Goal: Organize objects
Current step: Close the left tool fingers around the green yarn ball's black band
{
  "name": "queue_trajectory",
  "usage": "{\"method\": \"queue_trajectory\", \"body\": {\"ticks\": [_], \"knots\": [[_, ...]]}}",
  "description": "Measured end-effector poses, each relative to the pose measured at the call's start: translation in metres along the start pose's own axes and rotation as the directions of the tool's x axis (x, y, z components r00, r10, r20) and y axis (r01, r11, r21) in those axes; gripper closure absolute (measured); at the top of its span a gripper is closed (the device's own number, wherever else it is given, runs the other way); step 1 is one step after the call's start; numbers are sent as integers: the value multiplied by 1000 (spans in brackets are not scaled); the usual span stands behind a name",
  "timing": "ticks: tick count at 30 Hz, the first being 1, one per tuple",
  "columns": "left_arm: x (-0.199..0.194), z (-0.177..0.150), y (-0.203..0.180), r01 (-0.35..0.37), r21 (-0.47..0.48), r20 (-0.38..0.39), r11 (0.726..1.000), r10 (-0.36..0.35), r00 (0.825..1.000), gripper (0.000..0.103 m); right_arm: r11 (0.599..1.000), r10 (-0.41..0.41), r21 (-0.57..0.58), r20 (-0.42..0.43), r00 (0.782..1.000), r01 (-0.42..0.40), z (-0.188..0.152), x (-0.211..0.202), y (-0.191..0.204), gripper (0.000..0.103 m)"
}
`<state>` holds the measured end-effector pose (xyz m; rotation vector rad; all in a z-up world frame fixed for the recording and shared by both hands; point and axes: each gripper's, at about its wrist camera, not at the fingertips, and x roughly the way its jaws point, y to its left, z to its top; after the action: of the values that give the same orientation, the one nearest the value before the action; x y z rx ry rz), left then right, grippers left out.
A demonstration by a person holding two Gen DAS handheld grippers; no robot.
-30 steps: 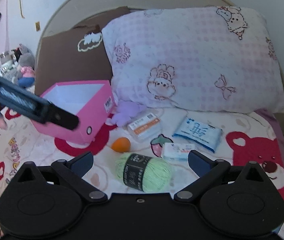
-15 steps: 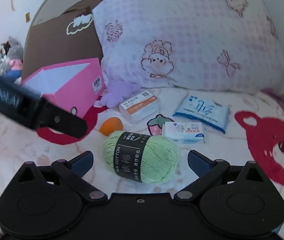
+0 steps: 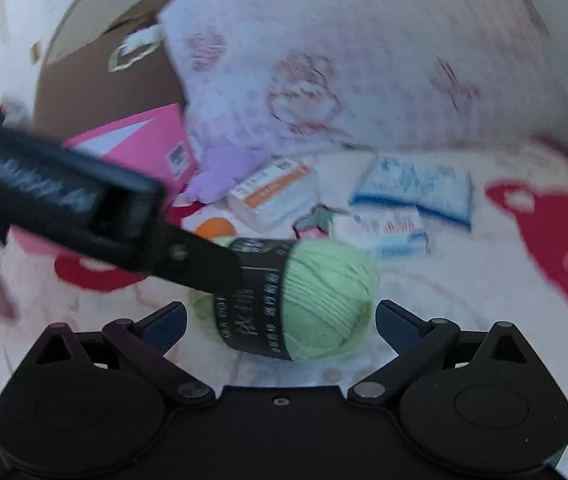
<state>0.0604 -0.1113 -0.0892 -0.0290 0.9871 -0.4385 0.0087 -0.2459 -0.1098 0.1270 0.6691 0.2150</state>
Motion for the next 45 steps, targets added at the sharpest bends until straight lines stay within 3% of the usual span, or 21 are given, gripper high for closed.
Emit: {"method": "queue_trajectory", "body": {"ticks": [4,8,11,14,15,17,21,24,27,35,39,45], "knots": [[1,4,7,31,-18,17,999,-31,999,10,997,-30,68,8,1000,29,-2,2,-13,1],[0,9,9,30,29,48,999,-31,998,10,997,0,71,15,1000,-1,-5,2,-10,2],[6,11,17,76,-4,18,997,-76,997,10,999,-12,-44,-39,999,11,-9,10,7,4],[18,10,32,150,-108,-8,983,-152,988,11,987,-68,-145,-12,998,66,-16,12,20,4],[22,10,36,157,-132,-10,979,-159,987,16,983,-85,-167,-10,996,83,-18,14,22,4],[30,11,39,135,-141,-17,981,-139,990,26,978,-104,-181,-5,995,102,-20,19,19,4],[32,10,42,159,-150,6,976,-160,987,32,985,-87,-156,-45,995,79,-15,33,9,4],[34,11,37,168,-117,25,979,-166,986,41,991,-60,-119,-24,998,57,-8,34,11,4],[40,11,33,174,-120,38,977,-171,985,44,983,-80,-166,-12,997,77,-14,31,20,4],[42,12,24,163,-123,57,979,-157,986,45,978,-118,-166,68,991,128,-11,27,17,3],[49,13,22,151,-95,24,984,-149,989,45,983,-103,-147,30,994,106,-5,40,19,3],[53,15,33,178,-170,8,969,-179,984,46,982,-112,-146,42,993,117,-4,42,23,4]]}}
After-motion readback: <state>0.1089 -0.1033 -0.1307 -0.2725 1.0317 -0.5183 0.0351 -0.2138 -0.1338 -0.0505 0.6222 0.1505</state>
